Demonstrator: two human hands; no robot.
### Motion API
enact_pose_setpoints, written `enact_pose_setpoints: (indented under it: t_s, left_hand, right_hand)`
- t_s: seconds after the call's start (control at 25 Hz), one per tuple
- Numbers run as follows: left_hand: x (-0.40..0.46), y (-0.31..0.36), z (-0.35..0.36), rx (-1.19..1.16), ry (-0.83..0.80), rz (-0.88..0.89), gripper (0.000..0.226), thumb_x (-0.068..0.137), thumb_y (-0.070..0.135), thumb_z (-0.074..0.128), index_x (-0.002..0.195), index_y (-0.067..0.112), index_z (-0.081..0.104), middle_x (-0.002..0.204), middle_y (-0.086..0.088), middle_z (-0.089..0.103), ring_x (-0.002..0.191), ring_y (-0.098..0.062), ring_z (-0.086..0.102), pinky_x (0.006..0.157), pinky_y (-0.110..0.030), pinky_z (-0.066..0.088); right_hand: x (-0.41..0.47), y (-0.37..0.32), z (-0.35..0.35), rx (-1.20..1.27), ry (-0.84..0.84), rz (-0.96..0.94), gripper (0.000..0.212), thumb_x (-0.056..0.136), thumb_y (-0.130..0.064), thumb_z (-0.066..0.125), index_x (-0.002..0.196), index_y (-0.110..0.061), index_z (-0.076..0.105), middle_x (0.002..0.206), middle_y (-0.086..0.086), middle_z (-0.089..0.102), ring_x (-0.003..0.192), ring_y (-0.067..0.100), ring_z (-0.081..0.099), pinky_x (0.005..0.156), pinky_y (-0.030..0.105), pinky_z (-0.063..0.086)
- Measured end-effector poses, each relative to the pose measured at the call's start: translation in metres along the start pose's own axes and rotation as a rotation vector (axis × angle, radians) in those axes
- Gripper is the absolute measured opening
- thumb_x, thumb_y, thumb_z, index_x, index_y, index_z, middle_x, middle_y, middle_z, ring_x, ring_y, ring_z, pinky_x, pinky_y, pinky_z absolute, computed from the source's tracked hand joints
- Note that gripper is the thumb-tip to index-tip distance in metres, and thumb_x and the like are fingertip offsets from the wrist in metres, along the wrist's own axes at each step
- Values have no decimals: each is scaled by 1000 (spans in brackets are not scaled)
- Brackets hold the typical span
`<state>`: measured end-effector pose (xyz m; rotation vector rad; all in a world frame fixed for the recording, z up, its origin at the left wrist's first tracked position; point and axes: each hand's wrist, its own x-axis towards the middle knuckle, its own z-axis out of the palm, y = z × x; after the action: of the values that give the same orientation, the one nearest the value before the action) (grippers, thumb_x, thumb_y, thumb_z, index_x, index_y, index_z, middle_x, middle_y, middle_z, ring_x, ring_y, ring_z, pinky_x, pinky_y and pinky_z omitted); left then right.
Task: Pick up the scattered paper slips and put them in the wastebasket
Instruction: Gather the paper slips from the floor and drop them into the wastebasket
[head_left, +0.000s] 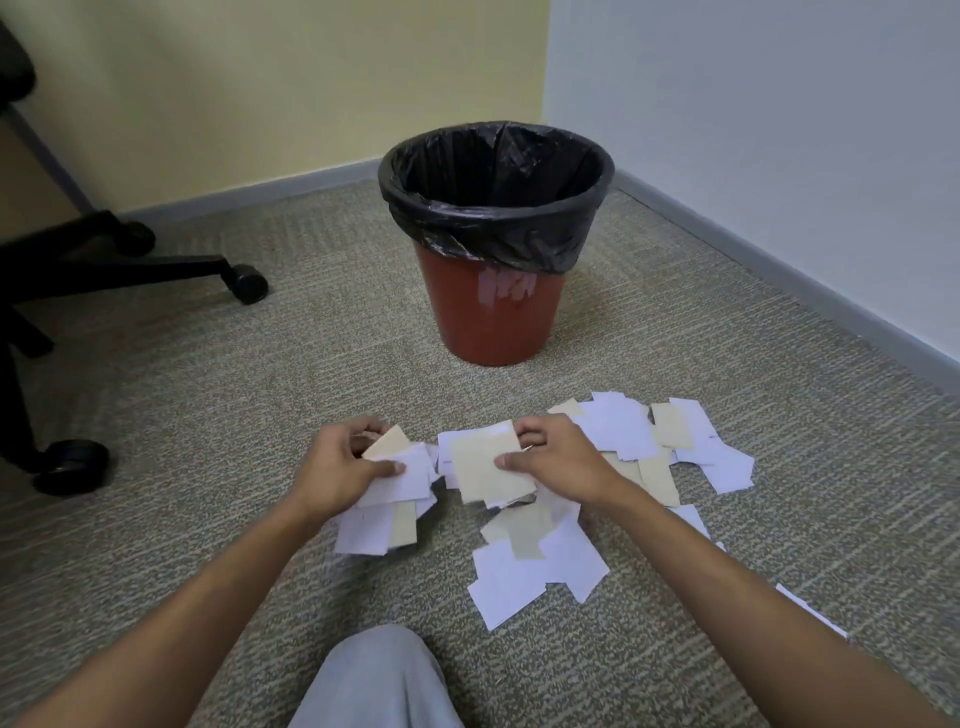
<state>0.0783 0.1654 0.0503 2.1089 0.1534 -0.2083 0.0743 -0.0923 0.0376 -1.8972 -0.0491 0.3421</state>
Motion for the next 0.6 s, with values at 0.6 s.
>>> enact_pose_setpoints:
  t_s: [0.6]
  left_hand:
    - [104, 263, -33, -403, 486, 332, 12, 84, 10, 66, 90, 15, 58, 82, 0, 63, 77, -20, 61, 70, -33, 51]
  right_hand:
    - [79, -231, -137, -114, 701, -322, 13, 72, -19, 76, 75, -21, 64, 81, -2, 73, 81, 19, 70, 77, 38, 56]
